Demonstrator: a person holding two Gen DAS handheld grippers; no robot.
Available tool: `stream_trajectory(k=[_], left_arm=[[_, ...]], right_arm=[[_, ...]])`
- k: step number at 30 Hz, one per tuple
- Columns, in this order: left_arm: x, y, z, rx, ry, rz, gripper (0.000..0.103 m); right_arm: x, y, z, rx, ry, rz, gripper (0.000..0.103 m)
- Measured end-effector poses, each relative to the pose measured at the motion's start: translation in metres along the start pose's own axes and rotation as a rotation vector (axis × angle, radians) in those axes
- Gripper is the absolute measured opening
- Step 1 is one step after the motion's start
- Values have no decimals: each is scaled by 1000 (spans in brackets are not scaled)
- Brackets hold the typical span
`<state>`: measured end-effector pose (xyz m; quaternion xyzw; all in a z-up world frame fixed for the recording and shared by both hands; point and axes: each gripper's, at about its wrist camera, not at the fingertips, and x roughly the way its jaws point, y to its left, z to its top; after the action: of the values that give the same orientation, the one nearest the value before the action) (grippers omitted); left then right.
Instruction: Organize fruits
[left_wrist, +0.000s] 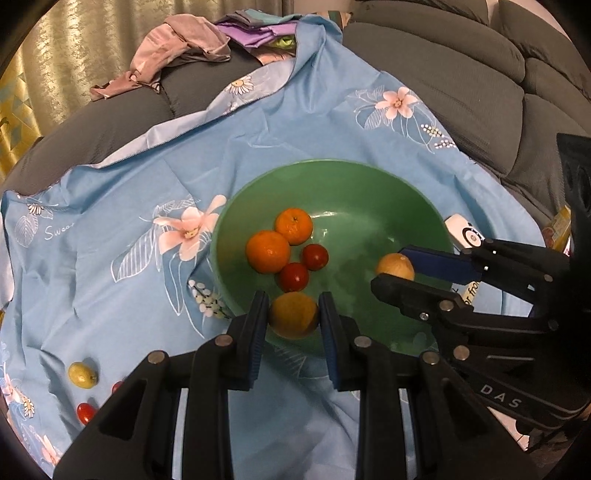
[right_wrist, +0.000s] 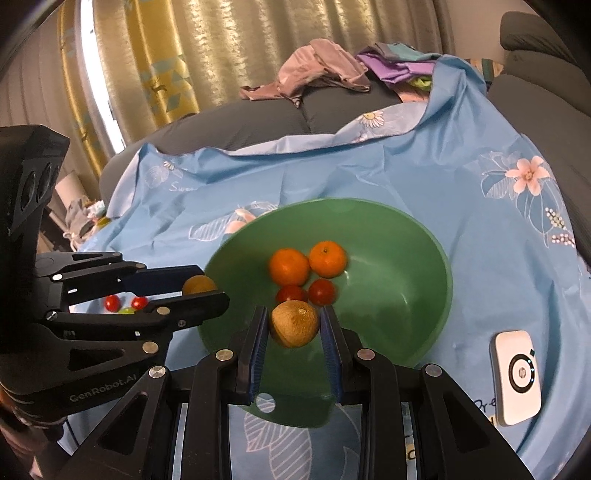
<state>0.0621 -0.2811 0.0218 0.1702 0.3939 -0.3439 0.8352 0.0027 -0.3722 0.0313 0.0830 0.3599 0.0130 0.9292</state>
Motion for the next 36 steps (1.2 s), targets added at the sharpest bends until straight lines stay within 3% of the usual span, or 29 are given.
stream_trajectory(k=[12,18,22,25,28,36], left_arm=[[11,2,-3,-1,20,2,29],[7,2,-4,-2,13,16,45],[2,7,-8,-29,14,24,62],[-5,10,-14,-47,9,36,68],[-17,16,-23,-71,5,60,80],[-57,35,-59,-160,-12,135,90]], right_arm=[[7,-2,-1,4,27,-22,31],[6,-4,-1,16,35,-39,31],[2,-6,-3,35,33,-46,32],[-1,-5,-4,47,27,-37,32],[-8,-2,-6,54,14,-15,32],[-24,23,-10,27,5,41,32]])
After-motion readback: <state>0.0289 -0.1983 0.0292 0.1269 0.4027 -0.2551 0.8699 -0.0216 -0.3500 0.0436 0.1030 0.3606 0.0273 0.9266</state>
